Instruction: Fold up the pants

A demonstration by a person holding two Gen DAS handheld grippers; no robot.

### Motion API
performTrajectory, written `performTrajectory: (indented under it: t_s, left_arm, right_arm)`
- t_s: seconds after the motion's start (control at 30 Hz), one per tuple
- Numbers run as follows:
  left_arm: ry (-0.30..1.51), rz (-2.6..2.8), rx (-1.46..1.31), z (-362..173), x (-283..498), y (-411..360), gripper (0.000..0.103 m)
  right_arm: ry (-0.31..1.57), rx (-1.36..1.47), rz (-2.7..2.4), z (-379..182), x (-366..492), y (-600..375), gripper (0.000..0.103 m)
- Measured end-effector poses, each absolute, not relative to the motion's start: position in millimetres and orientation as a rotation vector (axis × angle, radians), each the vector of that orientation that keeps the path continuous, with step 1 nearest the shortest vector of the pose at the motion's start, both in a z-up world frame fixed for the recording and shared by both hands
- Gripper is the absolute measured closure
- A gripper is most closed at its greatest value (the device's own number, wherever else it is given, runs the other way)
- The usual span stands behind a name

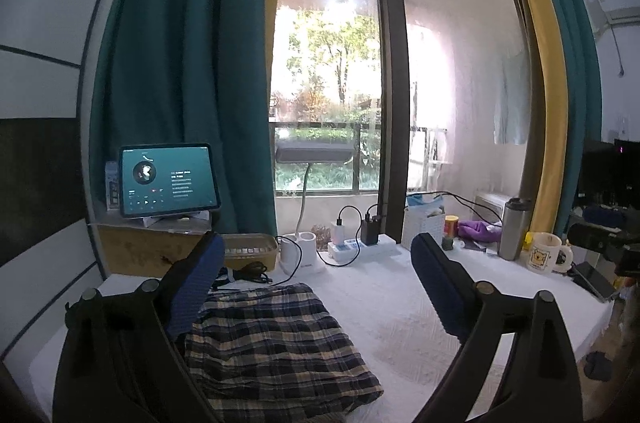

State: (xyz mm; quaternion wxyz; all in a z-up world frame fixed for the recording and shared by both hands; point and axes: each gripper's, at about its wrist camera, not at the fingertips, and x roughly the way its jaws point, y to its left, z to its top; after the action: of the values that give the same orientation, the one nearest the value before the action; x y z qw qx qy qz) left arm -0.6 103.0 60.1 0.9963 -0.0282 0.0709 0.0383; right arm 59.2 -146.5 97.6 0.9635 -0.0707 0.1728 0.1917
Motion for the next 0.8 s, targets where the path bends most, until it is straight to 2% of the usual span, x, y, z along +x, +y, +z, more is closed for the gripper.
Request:
performTrajectory:
  t_s: [0.2,0.8]
  left_arm:
    - [0.145,0.115,-0.065,59,-3,114,0.002]
    - [0.093,0.208,-0.053,56,-15,137,0.001]
  right_arm:
    - [0.351,-0.151,0.396,98,59,-141,0.016]
    - [0.287,-0.165,0.349,108,58,-125,0.014]
